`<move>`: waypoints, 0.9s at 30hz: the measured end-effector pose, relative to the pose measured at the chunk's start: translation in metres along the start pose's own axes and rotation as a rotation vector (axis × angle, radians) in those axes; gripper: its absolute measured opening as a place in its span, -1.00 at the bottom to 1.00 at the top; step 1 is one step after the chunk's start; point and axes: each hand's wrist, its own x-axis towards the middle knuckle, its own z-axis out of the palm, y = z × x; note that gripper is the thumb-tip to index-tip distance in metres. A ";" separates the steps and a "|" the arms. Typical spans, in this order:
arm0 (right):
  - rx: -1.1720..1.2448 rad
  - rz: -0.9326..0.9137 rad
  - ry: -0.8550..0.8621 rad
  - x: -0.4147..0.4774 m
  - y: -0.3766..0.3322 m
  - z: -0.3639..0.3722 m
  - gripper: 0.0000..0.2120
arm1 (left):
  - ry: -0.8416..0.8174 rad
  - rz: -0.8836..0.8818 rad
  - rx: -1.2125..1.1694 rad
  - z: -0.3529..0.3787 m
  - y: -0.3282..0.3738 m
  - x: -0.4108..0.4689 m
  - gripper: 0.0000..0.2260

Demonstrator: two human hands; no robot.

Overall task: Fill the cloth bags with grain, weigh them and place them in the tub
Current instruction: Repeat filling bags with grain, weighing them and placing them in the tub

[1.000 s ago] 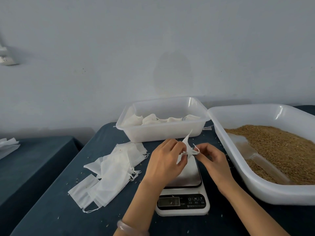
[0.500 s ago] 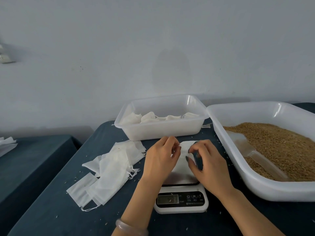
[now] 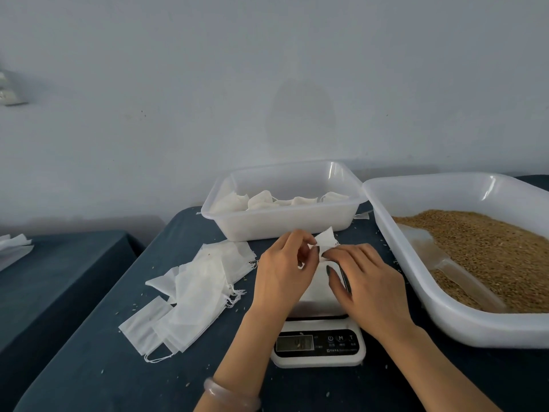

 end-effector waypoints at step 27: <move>0.208 -0.070 0.026 0.001 0.007 0.002 -0.84 | -0.283 0.284 0.122 0.004 -0.010 0.010 -0.69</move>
